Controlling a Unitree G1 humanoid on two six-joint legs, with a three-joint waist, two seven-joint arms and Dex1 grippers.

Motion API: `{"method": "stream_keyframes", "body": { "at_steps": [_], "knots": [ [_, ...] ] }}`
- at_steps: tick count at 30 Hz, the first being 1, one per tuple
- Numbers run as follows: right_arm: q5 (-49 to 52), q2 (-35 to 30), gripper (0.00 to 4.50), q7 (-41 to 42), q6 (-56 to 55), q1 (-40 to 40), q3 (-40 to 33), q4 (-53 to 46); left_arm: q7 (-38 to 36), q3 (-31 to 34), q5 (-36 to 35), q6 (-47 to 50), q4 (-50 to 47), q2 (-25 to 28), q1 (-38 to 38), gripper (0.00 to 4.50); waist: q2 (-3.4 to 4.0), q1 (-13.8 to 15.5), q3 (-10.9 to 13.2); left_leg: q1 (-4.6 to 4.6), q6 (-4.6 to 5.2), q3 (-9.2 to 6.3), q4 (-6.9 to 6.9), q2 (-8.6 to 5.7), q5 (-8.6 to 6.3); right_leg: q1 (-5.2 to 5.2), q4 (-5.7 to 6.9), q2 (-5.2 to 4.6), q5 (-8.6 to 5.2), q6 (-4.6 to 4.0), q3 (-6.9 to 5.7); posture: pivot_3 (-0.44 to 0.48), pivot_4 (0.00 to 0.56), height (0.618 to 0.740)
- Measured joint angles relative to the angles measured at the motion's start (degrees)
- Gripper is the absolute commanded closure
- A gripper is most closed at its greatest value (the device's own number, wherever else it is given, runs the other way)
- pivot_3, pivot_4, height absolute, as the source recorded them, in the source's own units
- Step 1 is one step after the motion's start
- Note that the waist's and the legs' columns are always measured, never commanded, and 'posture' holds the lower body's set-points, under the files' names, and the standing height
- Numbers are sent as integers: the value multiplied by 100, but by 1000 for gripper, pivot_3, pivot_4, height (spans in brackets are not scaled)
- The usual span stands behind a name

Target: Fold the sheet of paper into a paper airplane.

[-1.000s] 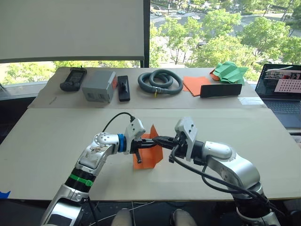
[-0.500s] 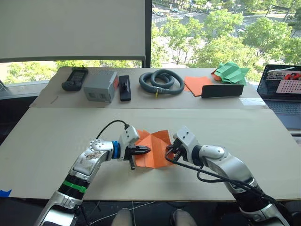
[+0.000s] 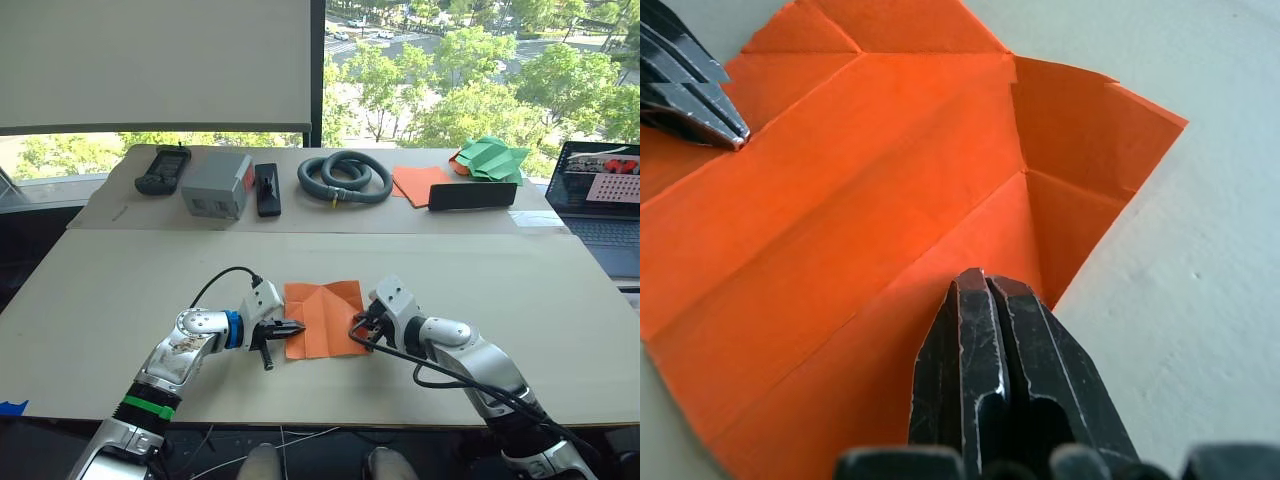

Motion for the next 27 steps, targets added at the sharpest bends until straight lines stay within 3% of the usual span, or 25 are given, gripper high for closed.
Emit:
{"method": "stream_keyframes", "body": {
  "at_steps": [2, 3, 9, 16, 20, 24, 27],
  "knots": [
    [59, 275, 4478, -141, -25, -40, -270, 209, -2, 0, 8, -22, 3, -19, -1, 4500, 1, 5, 1, -5, 4, 0, 1, 0, 2, -2, 1, 0, 0, 0, 0, 0, 150, 704],
    [79, 341, 3899, -188, -56, -76, -359, 272, -3, -1, 10, -22, 3, -33, -5, 4500, 6, 8, 2, -11, 4, 0, 3, 0, 3, -3, 1, 0, 0, 0, 0, 0, 150, 704],
    [57, 537, 1972, -435, -224, -371, -690, 677, -22, -3, 28, -20, 12, -52, -19, 4500, 11, 10, 1, -15, 29, 0, 8, -1, 18, -2, 5, 0, 2, 3, 0, 0, 150, 704],
    [41, 669, 1972, -396, -307, -376, -705, 795, -26, 2, 42, -16, 0, -51, -18, 4500, 17, 4, 1, -16, 30, 0, 8, 0, 19, -4, 7, 0, 2, 3, 0, 0, 150, 704],
    [80, 733, 3056, -256, -383, -376, -664, 794, -23, 4, 49, -10, -15, -50, -11, 4500, 17, 2, 1, -16, 30, 0, 8, 0, 19, -4, 7, 0, 2, 3, 0, 0, 150, 704],
    [69, 732, 4474, -150, -434, -374, -628, 794, -17, 19, 72, 11, -76, -44, 21, 4500, 18, -2, 1, -16, 30, 0, 7, 0, 19, -4, 8, 0, 2, 3, 0, 0, 150, 704],
    [-13, 684, 4474, -85, -605, -370, -487, 793, -17, 41, 73, 71, -97, -42, 26, 4500, 18, -7, 0, -15, 30, 0, 7, 0, 19, -5, 11, 0, 2, 3, 0, 0, 150, 704]
  ]
}}
